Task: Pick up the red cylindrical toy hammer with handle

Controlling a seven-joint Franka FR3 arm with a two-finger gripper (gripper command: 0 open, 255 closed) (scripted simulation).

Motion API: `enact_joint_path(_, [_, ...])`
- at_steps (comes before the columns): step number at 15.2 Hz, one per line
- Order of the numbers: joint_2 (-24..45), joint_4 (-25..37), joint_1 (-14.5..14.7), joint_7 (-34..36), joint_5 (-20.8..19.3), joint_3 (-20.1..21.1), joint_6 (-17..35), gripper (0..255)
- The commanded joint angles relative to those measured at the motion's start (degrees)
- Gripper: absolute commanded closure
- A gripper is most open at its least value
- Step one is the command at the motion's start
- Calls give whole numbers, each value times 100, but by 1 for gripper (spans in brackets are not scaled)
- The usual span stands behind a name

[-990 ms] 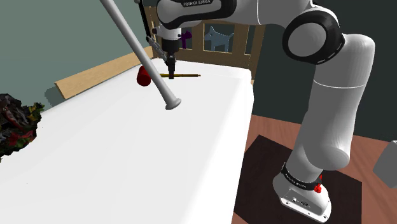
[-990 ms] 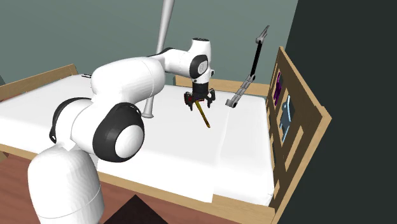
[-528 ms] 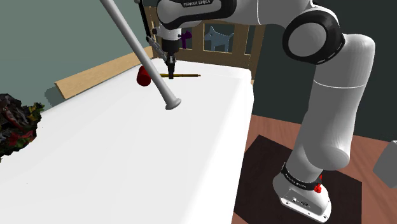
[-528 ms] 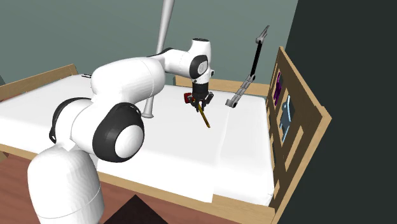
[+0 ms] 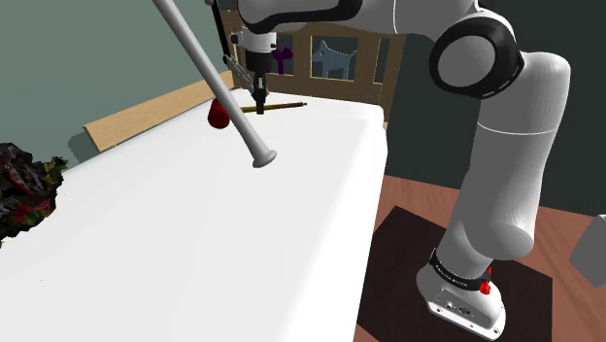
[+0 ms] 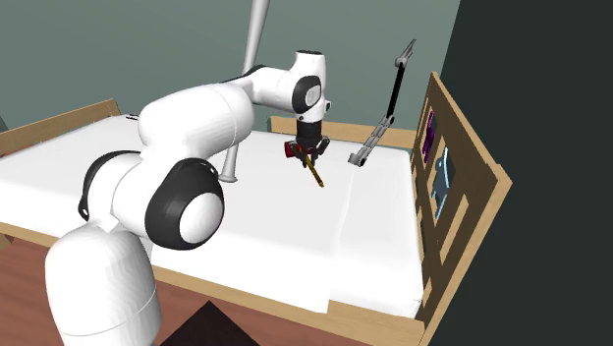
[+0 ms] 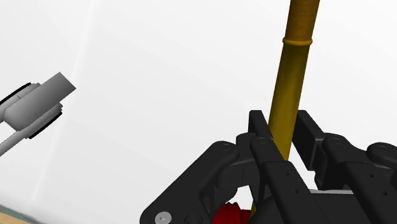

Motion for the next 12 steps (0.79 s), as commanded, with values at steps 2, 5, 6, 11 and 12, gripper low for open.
enact_joint_path(2, [68,318,-14,2,8,-5,-249,255])
enact_joint_path(5, [147,664,-27,10,18,-8,-516,255])
enact_joint_path(6, [178,787,-32,13,22,-9,-608,255])
enact_joint_path(11, [336,1343,-57,24,45,-13,-1007,255])
enact_joint_path(12, [337,1344,-57,24,45,-13,-1007,255])
